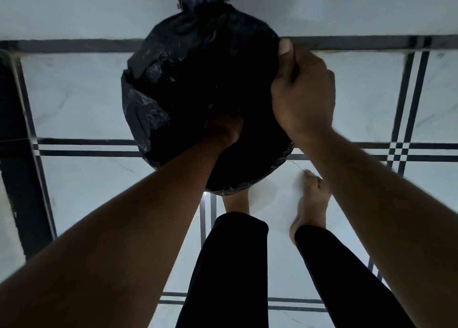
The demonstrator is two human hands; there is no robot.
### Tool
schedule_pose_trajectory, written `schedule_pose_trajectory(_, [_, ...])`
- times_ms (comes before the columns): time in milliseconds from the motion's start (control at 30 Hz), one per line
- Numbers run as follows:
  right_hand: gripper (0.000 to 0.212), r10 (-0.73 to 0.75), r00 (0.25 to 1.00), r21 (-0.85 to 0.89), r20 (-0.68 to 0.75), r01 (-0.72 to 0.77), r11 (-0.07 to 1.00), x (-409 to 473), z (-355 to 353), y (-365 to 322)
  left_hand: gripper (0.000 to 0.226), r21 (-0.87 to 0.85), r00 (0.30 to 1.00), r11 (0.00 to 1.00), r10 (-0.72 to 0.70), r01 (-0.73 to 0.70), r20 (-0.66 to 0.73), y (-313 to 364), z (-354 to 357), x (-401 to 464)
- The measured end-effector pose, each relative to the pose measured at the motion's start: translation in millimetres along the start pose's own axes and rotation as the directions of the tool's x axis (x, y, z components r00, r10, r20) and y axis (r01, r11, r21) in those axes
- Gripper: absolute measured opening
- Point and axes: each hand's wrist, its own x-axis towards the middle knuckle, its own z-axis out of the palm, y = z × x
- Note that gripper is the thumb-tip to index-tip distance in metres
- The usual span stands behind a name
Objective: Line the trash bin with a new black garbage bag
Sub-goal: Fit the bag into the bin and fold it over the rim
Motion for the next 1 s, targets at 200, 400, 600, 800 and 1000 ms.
schedule_pose_trajectory(200, [0.042,0.014,1.0,0.023,0.004,-0.014,1.0,-0.6,-1.3,-2.2,0.073,-0.049,0.984,0.99,0.126,-0.133,-0.125,-8.9,-3.7,-41.3])
schedule_pose_trajectory(400, [0.05,0.049,0.995,0.019,0.082,-0.05,0.999,-1.0,-6.8,-5.3,0.033,0.056,0.932,0.965,0.262,-0.256,-0.252,3.2,-47.8,-88.4])
schedule_pose_trajectory(600, [0.058,0.148,0.961,0.112,0.232,-0.178,0.978,-9.5,-35.8,-11.7,0.04,-0.11,0.644,0.943,0.126,-0.313,-0.754,-34.7,-60.5,-168.7])
schedule_pose_trajectory(800, [0.064,0.434,0.853,0.139,0.289,-0.486,0.863,-33.0,-52.5,-16.9,0.057,-0.723,0.804,0.68,-0.359,-0.124,-0.475,-60.7,-80.0,-178.6])
schedule_pose_trajectory(1000, [0.046,0.633,0.614,0.266,0.471,-0.784,0.561,-23.0,-59.7,3.9,0.061,-0.909,0.882,0.397,-0.464,0.125,-0.082,-98.2,-117.9,-140.7])
